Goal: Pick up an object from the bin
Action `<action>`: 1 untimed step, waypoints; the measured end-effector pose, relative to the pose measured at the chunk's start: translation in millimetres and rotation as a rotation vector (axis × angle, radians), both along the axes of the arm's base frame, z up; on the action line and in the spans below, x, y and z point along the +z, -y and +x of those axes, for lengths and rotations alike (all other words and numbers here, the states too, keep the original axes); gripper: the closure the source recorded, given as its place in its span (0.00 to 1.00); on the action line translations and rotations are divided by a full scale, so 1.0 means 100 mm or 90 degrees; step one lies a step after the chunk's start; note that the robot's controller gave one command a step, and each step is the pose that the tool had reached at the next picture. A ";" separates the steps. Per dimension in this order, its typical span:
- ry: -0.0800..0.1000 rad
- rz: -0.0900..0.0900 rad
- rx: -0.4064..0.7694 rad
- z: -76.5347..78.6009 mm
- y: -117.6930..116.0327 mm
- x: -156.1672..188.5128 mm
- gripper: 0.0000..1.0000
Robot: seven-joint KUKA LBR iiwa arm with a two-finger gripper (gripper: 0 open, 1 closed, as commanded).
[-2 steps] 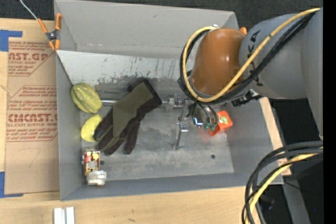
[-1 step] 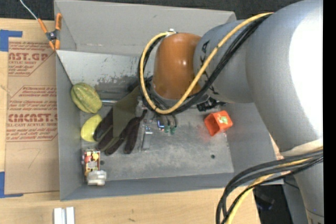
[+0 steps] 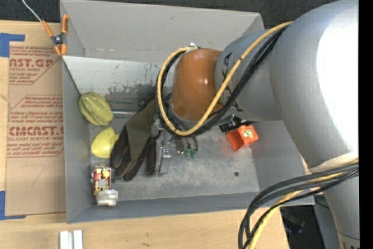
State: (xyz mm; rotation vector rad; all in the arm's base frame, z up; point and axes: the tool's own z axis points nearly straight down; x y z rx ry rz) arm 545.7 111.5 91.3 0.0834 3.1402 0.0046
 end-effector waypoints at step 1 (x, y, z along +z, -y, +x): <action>0.004 0.001 -0.213 -0.05 -0.26 -0.19 1.00</action>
Offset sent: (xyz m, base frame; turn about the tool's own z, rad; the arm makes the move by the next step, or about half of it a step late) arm 0.0000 0.0000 0.0000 0.0000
